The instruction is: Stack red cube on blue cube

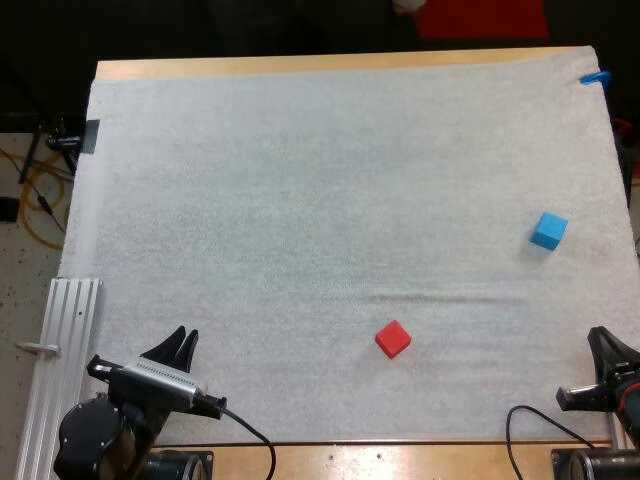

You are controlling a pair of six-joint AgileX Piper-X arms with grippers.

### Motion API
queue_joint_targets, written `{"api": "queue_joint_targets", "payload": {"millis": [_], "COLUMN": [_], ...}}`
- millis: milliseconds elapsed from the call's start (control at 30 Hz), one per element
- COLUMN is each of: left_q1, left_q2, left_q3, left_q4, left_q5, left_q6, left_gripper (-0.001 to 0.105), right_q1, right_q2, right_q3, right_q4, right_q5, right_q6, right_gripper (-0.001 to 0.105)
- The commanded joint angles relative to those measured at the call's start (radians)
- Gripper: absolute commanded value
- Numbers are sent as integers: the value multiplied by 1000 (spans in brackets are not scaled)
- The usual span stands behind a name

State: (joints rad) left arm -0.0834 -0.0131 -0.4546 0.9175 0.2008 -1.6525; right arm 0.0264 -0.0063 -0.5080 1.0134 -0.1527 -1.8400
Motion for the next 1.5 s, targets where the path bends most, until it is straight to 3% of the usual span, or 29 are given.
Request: {"api": "queue_joint_targets", "payload": {"millis": [0, 300, 600, 867, 1133, 1300, 1467], "left_q1": [-3, -3, -23, -177, -415, -547, -570], "left_q2": [-132, -132, -115, 65, 241, 318, 361], "left_q3": [-5, -5, -39, -184, -318, -358, -357], "left_q4": [-11, -11, 5, 46, 118, 229, 229], "left_q5": [-3, -3, 71, 80, 81, 76, 34], "left_q6": [-11, -11, -11, 56, 100, 117, 117], "left_gripper": [10, 10, 11, 11, 11, 11, 11], "right_q1": [3, 3, 3, 3, 76, 171, 264], "right_q2": [-45, -45, 16, 211, 384, 484, 575], "right_q3": [-5, -5, -64, -236, -345, -416, -468], "right_q4": [-9, -9, 16, 19, 24, 110, 185], "right_q5": [-1, -1, -49, -128, -145, -131, -121], "right_q6": [4, 4, -48, -117, -163, -230, -295], "right_gripper": [0, 0, 0, 0, 0, 0, 0]}}
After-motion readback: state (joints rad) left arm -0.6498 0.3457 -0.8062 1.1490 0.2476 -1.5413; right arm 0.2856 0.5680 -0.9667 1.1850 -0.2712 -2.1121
